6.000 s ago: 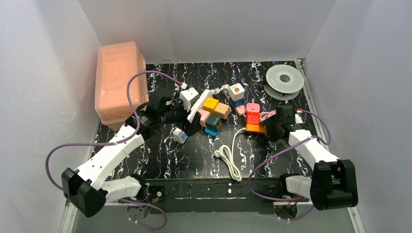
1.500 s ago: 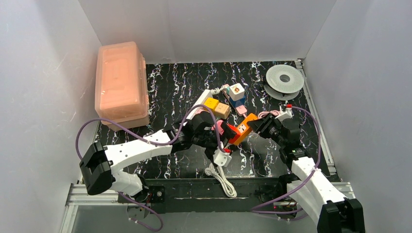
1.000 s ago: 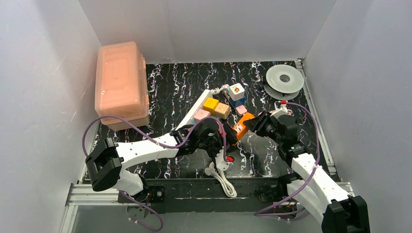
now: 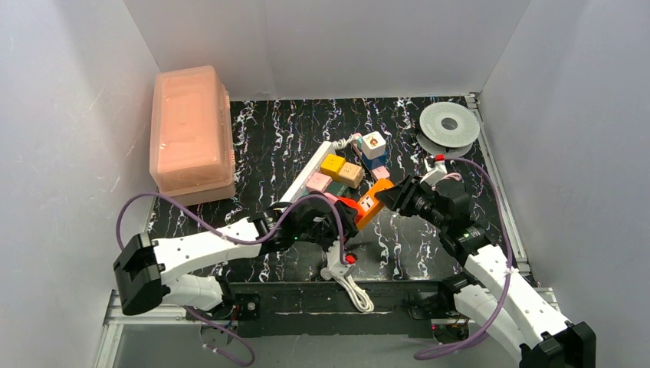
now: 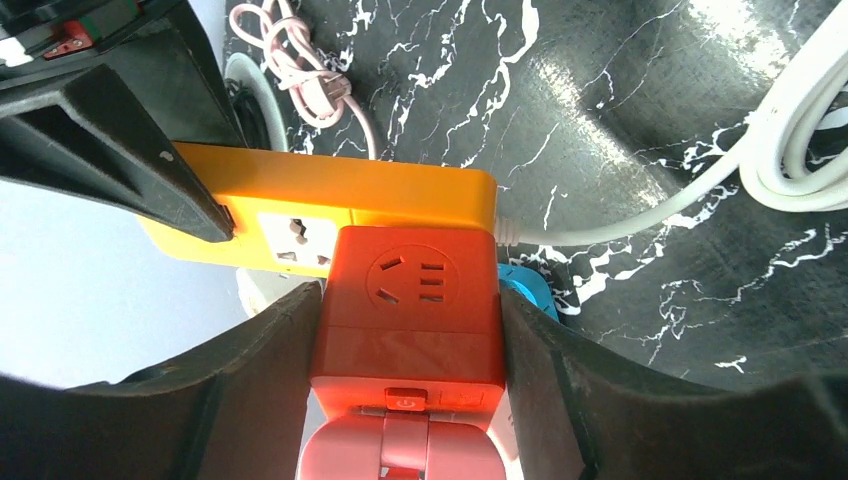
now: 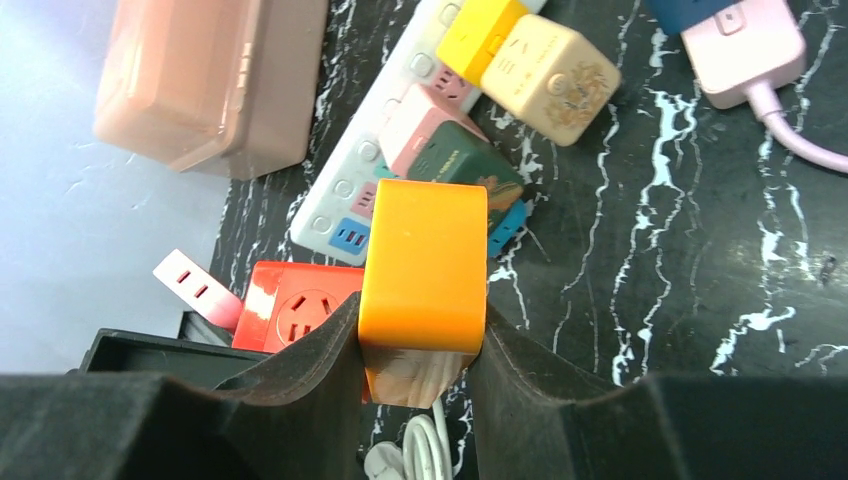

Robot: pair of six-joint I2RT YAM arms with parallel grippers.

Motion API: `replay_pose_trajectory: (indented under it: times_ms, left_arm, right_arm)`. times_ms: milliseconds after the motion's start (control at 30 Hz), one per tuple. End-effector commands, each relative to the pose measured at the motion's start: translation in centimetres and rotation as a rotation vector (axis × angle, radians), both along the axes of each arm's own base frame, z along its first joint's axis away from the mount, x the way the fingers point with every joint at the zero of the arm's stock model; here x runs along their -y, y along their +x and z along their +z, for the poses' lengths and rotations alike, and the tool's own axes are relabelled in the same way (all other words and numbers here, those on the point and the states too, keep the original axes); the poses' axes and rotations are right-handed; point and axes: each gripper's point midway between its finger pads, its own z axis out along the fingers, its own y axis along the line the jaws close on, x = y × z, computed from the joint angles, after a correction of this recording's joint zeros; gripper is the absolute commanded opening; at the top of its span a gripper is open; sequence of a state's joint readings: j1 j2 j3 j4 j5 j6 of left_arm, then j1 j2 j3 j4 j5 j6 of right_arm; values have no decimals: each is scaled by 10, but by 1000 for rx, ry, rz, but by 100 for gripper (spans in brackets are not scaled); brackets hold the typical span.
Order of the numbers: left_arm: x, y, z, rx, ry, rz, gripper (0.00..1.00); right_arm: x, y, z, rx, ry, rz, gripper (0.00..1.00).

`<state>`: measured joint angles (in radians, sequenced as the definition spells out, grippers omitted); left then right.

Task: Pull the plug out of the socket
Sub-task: Remove the plug from the socket.

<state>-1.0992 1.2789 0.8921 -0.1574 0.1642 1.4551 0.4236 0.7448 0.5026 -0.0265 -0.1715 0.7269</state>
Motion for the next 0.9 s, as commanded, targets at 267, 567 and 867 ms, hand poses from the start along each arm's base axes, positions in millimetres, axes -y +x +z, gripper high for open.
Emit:
replay_pose_trajectory:
  times_ms: [267,567,867]
  left_arm:
    - [-42,-15,46,36,-113,56,6]
    - [-48,-35,53,5,-146,-19,5]
    - [-20,-54,50,-37,-122,-173,6]
  right_arm:
    - [48,18,-56,-82,-288,-191,1]
    - [57,17,-68,-80,-395,-186,1]
    - [32,24,-59,-63,-430,-138,1]
